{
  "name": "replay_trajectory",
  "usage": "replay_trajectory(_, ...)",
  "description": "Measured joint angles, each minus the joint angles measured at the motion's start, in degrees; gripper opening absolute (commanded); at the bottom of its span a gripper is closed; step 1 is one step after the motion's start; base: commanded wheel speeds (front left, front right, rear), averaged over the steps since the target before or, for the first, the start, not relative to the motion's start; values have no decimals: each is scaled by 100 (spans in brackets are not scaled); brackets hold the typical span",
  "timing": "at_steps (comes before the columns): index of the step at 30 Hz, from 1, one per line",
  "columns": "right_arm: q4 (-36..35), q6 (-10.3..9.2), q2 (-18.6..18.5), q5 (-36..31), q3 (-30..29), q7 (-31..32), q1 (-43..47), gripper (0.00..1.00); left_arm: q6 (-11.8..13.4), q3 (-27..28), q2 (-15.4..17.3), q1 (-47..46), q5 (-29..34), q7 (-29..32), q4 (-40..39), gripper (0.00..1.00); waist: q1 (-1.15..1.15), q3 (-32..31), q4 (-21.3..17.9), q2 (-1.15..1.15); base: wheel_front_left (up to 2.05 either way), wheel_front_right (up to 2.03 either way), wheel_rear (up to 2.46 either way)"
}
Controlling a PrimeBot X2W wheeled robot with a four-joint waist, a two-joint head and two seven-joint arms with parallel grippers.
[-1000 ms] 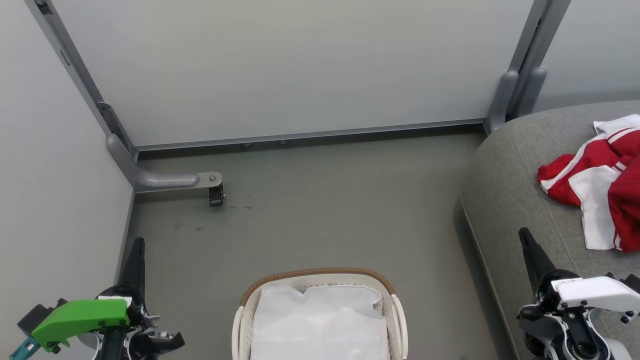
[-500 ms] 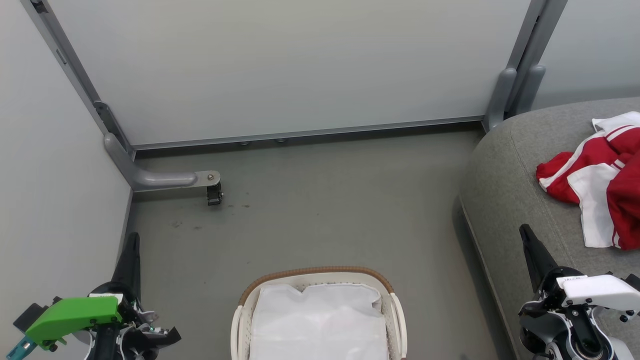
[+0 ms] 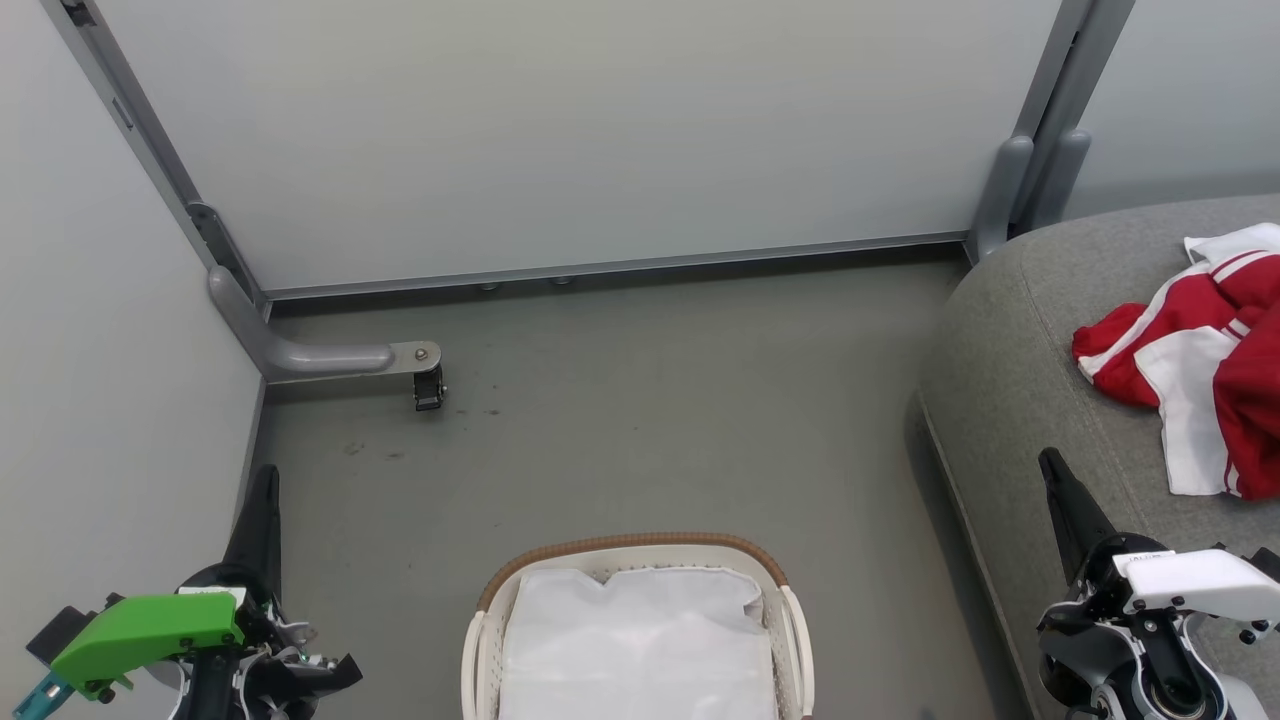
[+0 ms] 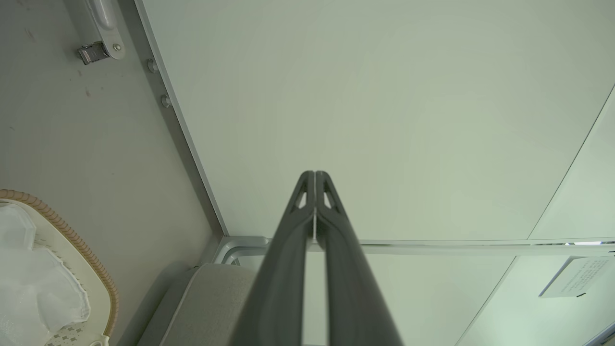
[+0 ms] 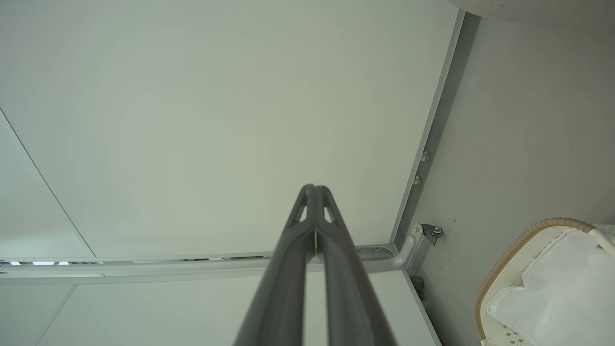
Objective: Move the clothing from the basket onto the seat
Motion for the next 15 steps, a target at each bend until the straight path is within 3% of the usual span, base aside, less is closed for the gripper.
replay_trajectory(15, 0, 0, 0, 0, 0, 0, -1, 0, 0, 0, 0, 0, 0, 0, -1, 0, 0, 0, 0, 0, 0, 0, 0)
